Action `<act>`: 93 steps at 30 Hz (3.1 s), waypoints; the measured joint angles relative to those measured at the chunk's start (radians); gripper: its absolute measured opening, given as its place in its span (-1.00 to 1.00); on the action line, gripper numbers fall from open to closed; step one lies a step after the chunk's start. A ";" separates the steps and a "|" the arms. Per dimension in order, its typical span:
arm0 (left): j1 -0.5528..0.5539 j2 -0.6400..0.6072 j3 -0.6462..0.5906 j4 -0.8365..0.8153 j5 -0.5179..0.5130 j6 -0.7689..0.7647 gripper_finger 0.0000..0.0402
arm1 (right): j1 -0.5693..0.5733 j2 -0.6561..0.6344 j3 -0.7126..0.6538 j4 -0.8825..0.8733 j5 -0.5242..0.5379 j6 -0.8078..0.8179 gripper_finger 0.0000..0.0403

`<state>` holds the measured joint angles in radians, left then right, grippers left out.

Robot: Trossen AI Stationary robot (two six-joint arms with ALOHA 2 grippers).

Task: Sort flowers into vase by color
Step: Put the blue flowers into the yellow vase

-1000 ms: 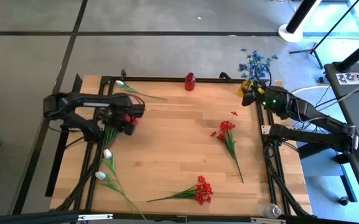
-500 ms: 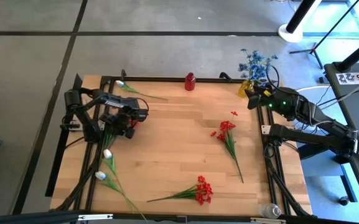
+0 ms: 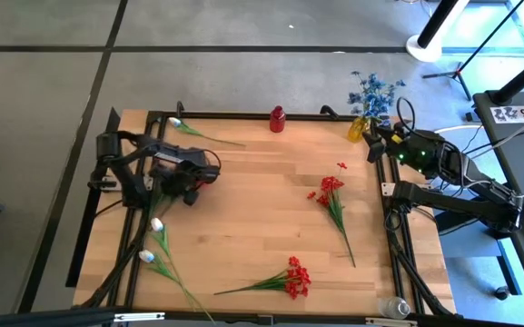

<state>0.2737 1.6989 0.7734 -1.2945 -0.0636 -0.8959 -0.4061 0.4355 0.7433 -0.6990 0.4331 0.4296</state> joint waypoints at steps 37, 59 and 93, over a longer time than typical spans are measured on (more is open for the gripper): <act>-0.236 -0.276 0.485 1.417 0.023 0.620 -0.99 | 0.283 0.768 0.252 0.756 -0.531 -0.121 0.29; -0.221 -0.337 0.486 1.415 0.028 0.675 -0.97 | 0.283 0.785 0.371 0.711 -0.663 -0.114 0.34; -0.217 -0.418 0.486 1.234 0.097 0.645 -0.32 | 0.281 0.848 0.371 0.912 -0.505 -0.088 -0.86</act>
<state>0.0569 1.2809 1.2594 -0.0603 0.0331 -0.2511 -0.1252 1.2836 1.1145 0.2125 -0.0718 0.3418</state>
